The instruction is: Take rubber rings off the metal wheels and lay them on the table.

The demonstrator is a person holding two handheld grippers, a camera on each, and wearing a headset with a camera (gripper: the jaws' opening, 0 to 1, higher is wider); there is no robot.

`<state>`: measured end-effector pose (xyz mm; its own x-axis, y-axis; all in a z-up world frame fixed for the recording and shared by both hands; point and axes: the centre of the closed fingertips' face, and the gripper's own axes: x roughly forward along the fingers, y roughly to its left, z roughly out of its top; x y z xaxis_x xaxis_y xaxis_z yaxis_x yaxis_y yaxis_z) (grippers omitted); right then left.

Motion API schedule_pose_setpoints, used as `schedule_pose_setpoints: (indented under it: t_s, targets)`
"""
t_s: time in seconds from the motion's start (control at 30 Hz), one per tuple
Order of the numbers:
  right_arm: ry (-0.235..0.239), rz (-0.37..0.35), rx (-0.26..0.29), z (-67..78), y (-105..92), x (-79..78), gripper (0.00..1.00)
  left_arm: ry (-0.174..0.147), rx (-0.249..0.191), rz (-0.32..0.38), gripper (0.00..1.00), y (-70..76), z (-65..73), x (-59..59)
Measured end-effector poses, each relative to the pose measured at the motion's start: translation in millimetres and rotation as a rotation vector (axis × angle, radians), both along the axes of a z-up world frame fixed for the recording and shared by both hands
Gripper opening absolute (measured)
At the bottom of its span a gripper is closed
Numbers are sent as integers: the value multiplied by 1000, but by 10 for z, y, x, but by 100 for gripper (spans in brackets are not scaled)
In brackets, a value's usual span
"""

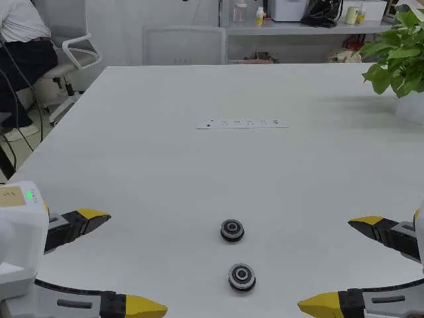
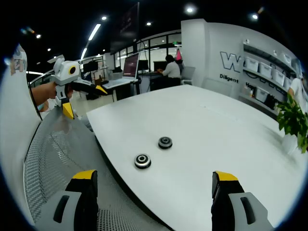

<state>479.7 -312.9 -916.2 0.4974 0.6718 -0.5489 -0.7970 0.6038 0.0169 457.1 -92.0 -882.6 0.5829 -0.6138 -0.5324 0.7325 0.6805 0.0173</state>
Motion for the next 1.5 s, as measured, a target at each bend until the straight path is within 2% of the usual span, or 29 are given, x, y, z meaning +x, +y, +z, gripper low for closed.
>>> schedule_pose_setpoints:
  t_s: [0.63,1.5]
  targets:
    - [3,-4,-1,-12,-21,47,99,2,8,-7,99,-12,-2,64]
    - [6,6,-9,-9,-22,41,99,6,7,-19,98,-33,-10,69]
